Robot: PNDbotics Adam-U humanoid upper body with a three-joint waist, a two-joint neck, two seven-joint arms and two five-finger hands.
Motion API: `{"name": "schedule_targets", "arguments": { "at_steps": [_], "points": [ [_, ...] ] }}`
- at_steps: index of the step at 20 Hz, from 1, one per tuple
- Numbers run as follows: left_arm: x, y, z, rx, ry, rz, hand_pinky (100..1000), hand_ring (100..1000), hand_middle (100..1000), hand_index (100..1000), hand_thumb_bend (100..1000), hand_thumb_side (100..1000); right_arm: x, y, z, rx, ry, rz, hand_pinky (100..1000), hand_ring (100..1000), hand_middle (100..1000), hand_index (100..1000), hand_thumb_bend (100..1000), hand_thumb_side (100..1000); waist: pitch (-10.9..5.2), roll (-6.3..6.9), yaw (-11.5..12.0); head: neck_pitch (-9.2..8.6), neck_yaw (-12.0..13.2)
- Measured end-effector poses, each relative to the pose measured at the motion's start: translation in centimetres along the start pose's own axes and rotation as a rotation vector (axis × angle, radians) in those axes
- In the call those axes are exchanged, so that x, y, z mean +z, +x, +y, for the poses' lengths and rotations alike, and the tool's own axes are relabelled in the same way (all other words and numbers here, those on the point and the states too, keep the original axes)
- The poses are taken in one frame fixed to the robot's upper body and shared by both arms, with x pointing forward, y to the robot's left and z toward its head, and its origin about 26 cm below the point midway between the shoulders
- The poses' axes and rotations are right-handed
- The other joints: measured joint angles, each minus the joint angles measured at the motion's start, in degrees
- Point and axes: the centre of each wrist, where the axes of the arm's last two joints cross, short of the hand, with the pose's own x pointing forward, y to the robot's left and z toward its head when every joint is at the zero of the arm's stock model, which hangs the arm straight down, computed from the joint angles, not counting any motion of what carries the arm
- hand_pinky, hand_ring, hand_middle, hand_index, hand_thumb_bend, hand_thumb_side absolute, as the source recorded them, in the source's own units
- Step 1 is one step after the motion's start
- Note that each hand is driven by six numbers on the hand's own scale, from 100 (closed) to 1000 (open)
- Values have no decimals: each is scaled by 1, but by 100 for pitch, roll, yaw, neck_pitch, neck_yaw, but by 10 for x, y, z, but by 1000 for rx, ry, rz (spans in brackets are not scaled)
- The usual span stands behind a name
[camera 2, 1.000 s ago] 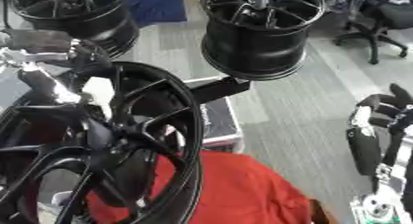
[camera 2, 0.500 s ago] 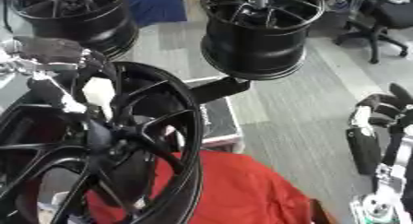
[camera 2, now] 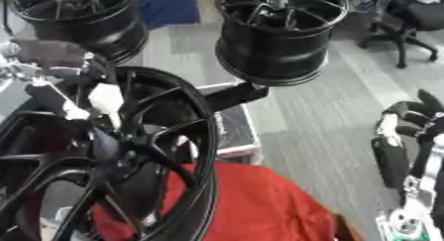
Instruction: Pull the pin out of the wheel hub.
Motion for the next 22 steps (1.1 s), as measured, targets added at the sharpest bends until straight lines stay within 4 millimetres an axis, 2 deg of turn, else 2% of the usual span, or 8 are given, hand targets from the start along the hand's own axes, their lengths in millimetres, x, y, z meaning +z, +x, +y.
{"name": "schedule_targets", "arguments": {
  "at_steps": [2,3,5,9,14,18,22],
  "points": [
    [0,-1,-1,10,1,1,434,372,568,693,203,417,0,0,0,0,0,0,560,656,651,837,100,531,-1,1,-2,0,0],
    [1,-2,-2,18,3,1,415,354,531,665,146,401,0,0,0,0,0,0,560,655,651,837,100,531,-1,1,-3,0,0],
    [2,-4,-5,43,12,-2,392,332,498,636,109,362,0,0,0,0,0,0,560,655,651,837,100,531,-2,2,-3,0,-1],
    [3,-8,-9,105,40,-17,344,290,440,586,100,296,0,0,0,0,0,0,560,655,651,837,100,531,-8,2,-2,0,-4],
    [6,-10,-8,180,100,-48,338,284,433,588,100,288,0,0,0,0,0,0,559,655,651,837,100,531,-8,-2,0,0,-13],
    [12,-10,4,234,174,-78,337,283,433,592,100,281,0,0,0,1,1,1,560,655,651,838,100,531,-10,-5,1,0,-26],
    [37,-17,32,263,282,-84,345,288,442,595,100,274,1,-1,-1,3,1,3,559,655,650,837,100,529,-23,-4,7,0,-42]
  ]
}}
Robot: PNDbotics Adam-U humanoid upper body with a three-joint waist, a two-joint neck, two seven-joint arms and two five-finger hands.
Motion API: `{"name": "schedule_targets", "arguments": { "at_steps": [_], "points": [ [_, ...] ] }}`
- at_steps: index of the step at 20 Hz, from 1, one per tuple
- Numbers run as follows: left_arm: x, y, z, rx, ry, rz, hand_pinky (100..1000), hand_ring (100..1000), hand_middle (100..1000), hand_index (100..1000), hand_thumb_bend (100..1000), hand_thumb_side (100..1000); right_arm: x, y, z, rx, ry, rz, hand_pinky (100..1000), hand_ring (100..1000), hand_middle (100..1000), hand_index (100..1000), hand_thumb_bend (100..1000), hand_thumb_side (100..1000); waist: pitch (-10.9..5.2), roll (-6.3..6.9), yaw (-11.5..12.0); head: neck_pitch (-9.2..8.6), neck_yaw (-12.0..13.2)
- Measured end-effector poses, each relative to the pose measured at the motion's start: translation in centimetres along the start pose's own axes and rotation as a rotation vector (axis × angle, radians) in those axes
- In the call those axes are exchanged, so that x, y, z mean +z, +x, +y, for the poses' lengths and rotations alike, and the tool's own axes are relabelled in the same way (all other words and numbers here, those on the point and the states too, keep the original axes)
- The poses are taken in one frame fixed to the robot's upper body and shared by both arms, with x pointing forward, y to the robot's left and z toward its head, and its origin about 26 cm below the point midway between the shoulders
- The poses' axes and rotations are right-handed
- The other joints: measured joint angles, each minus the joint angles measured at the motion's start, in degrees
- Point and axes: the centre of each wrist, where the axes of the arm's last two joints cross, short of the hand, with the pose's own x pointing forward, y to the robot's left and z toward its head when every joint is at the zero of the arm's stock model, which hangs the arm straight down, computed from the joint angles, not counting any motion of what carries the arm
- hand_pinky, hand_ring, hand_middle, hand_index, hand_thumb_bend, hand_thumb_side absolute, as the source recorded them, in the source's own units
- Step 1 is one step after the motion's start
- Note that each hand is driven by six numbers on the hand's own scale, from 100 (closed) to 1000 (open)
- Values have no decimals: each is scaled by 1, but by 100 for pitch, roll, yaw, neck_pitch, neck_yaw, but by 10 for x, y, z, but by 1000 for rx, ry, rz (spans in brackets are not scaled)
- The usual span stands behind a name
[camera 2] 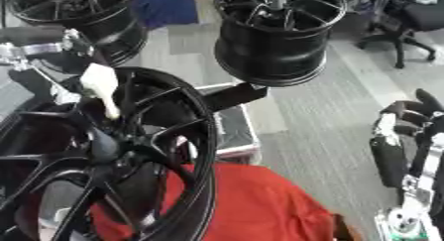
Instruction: Pull the pin out of the wheel hub.
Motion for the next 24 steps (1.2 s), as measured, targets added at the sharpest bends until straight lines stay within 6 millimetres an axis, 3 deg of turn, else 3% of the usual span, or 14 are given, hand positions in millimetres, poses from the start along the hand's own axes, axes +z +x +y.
{"name": "schedule_targets", "arguments": {
  "at_steps": [4,7,11,15,16,17,18,19,20,24],
  "points": [
    [45,-6,25,35,78,65,347,290,447,588,100,270,0,0,-1,3,-4,1,559,655,650,838,100,529,-5,2,51,0,-23],
    [93,-19,24,90,97,178,349,292,451,594,100,268,-1,-1,-1,5,-8,3,559,655,650,838,100,530,-6,-4,93,0,-59],
    [160,-41,-2,197,77,382,376,318,490,641,100,275,-1,-1,-2,8,-12,5,559,655,649,838,100,528,-6,-13,156,0,-94],
    [214,-53,-42,295,17,578,441,403,679,808,100,284,-1,-1,-3,11,-17,7,559,655,649,838,100,528,-5,-25,202,0,-142],
    [224,-54,-53,310,0,619,481,453,772,870,100,489,-1,-1,-3,11,-17,7,559,654,647,837,100,528,-3,-36,209,0,-159],
    [234,-55,-62,319,-18,658,486,459,784,877,100,520,-1,-1,-3,11,-18,8,559,654,647,837,100,528,1,-48,222,0,-166],
    [243,-55,-71,322,-37,694,533,513,862,915,100,787,-1,-1,-3,12,-20,9,559,654,647,837,100,528,7,-61,233,0,-171],
    [251,-54,-78,320,-54,728,537,517,869,918,100,815,-1,-1,-3,12,-23,10,559,654,647,837,100,528,13,-76,235,0,-180],
    [258,-54,-85,314,-71,756,555,540,913,939,100,967,-1,-2,-3,12,-25,11,559,654,647,837,100,528,17,-83,237,0,-183],
    [277,-52,-110,307,-113,824,557,548,935,945,100,1000,-2,-2,-3,14,-29,12,559,654,647,838,100,528,28,-97,288,0,-192]
  ]
}}
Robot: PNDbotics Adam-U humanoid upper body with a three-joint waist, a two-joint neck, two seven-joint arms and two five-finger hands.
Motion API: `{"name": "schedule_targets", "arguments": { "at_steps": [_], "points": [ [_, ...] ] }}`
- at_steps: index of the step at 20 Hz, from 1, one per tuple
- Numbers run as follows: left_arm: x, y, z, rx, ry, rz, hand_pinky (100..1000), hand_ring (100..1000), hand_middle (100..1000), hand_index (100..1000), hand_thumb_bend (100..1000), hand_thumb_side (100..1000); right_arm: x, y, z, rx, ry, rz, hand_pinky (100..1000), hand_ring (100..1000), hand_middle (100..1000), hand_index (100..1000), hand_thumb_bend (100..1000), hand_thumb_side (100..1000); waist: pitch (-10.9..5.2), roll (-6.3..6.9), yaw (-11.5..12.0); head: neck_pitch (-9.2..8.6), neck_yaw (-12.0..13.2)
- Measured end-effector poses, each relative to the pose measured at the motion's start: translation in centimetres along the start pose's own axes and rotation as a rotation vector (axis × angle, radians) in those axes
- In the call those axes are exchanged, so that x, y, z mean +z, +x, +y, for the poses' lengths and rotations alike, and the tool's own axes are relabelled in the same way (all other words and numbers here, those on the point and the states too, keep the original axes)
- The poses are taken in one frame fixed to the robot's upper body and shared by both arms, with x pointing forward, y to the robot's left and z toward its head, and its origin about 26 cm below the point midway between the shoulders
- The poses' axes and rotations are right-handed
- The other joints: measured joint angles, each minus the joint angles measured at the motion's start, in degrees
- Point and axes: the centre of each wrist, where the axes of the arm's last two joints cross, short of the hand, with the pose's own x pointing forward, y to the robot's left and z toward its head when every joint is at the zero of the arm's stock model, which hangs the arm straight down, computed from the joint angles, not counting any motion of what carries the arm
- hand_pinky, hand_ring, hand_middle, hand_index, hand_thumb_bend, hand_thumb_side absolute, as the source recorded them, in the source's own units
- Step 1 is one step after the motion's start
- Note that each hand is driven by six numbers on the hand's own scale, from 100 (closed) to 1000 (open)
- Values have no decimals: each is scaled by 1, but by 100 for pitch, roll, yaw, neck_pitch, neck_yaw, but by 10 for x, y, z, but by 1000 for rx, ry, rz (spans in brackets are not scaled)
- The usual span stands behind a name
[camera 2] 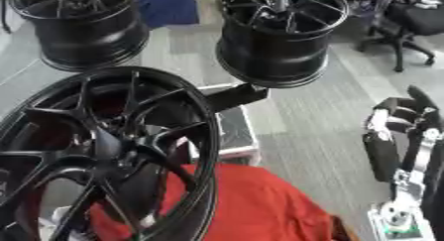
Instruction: Pull the pin out of the wheel hub.
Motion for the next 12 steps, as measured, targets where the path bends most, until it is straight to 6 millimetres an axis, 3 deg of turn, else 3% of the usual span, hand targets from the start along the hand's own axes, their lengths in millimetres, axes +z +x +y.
{"name": "schedule_targets", "arguments": {
  "at_steps": [1,4,8,12],
  "points": [
    [1,-2,-4,1,2,4,552,544,921,940,100,975,0,0,0,0,0,0,559,654,647,838,100,527,1,-9,14,0,-2],
    [1,-6,-14,24,45,-12,507,511,829,899,100,737,0,0,0,0,0,0,559,654,647,837,100,527,8,-35,25,0,-10],
    [-8,5,-37,170,181,-166,471,489,747,855,100,645,0,0,0,-2,-1,0,558,653,646,837,100,527,54,-69,48,0,-11],
    [-21,42,-57,413,382,-390,464,483,685,815,100,582,1,1,2,-9,-4,4,558,653,646,837,100,522,116,-105,47,0,-10]
  ]
}}
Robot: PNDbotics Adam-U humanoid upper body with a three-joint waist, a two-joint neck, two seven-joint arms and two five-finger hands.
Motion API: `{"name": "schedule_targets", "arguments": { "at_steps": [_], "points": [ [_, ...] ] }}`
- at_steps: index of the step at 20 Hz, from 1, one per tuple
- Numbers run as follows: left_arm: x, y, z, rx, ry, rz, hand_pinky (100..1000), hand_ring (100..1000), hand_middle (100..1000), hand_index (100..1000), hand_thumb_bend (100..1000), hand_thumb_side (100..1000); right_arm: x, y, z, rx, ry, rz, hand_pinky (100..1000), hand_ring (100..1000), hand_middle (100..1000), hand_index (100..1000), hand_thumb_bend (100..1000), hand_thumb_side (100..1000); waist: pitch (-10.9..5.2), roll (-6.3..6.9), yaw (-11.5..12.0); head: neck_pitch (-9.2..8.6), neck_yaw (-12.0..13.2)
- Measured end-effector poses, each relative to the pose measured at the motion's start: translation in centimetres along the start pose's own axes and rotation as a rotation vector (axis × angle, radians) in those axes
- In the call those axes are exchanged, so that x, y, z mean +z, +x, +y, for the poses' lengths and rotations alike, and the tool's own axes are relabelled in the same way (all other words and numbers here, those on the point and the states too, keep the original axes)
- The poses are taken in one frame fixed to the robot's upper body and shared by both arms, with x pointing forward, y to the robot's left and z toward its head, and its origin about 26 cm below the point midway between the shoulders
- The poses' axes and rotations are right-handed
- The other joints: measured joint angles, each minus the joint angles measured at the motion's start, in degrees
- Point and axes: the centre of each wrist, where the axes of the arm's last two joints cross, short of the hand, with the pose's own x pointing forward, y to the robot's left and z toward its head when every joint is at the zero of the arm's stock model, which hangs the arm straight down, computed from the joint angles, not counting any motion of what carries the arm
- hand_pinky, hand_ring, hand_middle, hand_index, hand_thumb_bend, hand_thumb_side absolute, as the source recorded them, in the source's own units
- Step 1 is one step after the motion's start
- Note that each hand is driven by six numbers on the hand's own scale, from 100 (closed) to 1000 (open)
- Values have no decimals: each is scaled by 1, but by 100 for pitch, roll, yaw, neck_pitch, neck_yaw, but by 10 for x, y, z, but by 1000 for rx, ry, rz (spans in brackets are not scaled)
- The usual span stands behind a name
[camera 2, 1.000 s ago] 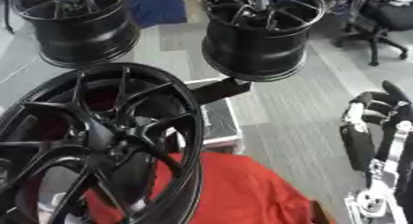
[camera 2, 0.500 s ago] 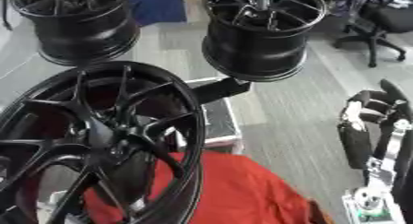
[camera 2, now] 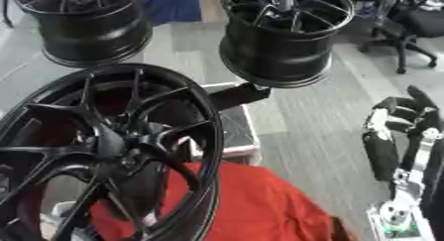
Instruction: Pull the pin out of the wheel hub.
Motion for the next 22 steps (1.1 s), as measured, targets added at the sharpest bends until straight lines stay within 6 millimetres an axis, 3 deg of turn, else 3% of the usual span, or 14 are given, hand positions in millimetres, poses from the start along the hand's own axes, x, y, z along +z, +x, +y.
{"name": "schedule_targets", "arguments": {
  "at_steps": [5,10,16,22],
  "points": [
    [-19,44,-45,279,225,-158,472,490,650,785,100,626,-1,4,5,-30,4,-3,557,653,646,837,100,520,74,-78,-34,0,44],
    [-30,83,-74,462,353,-193,477,493,635,781,100,718,0,4,7,-48,8,2,556,652,643,836,100,515,100,-66,-54,0,78],
    [-34,94,-104,597,418,-86,475,489,617,779,100,778,1,5,9,-64,12,7,556,652,643,836,100,513,94,-78,3,0,74],
    [-36,98,-111,634,475,-23,472,482,609,775,100,783,1,5,9,-68,12,10,555,652,640,836,100,511,81,-71,18,0,68]
  ]
}}
